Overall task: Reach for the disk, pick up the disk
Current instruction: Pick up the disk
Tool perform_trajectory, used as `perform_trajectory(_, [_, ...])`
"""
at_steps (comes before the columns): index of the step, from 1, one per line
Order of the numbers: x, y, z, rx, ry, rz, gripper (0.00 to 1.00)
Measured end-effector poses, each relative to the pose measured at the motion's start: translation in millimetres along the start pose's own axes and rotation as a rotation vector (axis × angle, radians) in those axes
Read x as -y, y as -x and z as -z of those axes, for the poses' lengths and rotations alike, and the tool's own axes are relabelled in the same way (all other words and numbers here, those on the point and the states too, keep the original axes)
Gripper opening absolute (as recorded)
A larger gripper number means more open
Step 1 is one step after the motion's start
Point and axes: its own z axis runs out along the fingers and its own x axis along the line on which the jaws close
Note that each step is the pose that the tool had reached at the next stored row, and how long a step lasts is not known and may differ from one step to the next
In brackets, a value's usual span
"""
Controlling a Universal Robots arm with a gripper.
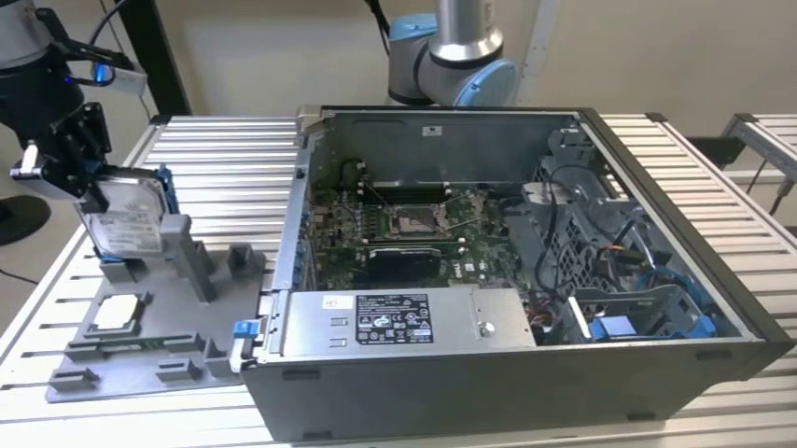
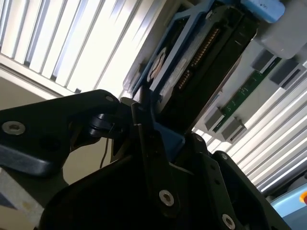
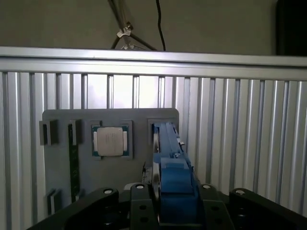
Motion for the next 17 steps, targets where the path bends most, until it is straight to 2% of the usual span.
perform_trajectory(5, [0.0, 0.1, 3.6, 0.0000, -0.0005, 0.000, 0.00])
perform_trajectory(17, [0.0, 0.1, 3.8, -0.0005, -0.0007, 0.000, 0.00])
